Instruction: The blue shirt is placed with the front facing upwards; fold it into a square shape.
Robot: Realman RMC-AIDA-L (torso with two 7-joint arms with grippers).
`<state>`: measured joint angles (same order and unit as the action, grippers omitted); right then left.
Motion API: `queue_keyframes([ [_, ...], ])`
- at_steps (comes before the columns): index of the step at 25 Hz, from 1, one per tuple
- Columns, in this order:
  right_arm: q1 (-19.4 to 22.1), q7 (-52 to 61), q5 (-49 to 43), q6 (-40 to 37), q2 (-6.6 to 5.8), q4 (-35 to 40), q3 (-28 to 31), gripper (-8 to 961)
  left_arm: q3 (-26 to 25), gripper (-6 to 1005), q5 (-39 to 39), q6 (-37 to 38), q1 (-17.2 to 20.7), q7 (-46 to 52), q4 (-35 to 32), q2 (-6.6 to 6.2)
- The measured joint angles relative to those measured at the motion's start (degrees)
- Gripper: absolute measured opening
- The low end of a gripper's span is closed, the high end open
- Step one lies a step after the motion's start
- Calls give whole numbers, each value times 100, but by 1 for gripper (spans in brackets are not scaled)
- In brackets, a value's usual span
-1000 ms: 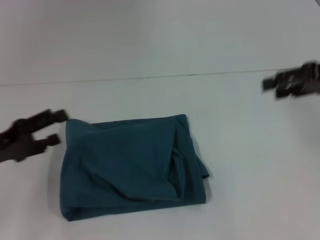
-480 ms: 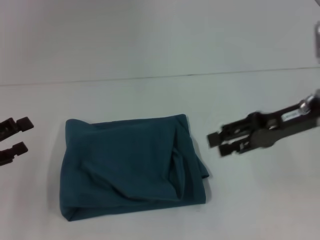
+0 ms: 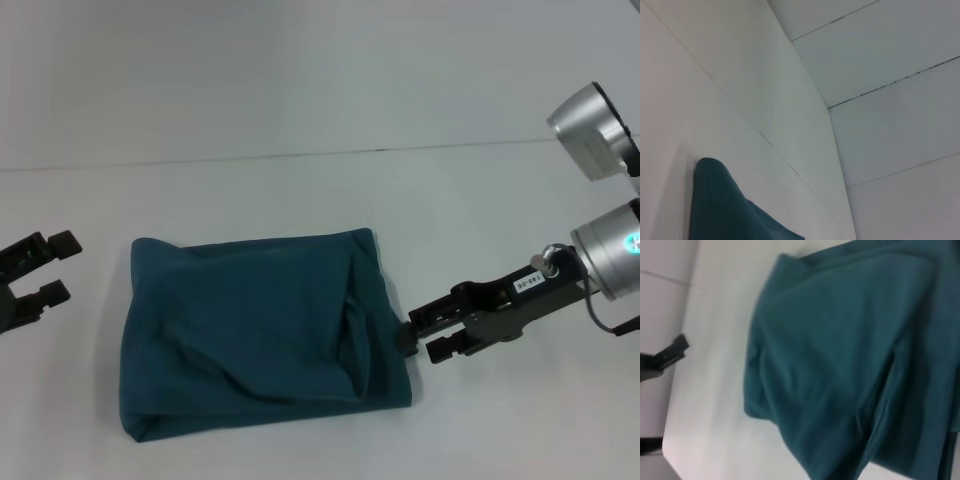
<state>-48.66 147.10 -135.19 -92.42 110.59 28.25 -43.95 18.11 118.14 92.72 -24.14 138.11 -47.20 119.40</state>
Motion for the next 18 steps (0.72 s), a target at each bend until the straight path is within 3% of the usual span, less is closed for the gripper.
queue_keyframes([
  [8, -142, 26, -18, 698, 338, -202, -39, 764, -13, 951, -8, -96, -7, -64, 136, 9],
  [18, -246, 199, -40, 1864, 542, -489, -112, 762, -26, 951, -11, -182, -15, -88, 155, 61],
])
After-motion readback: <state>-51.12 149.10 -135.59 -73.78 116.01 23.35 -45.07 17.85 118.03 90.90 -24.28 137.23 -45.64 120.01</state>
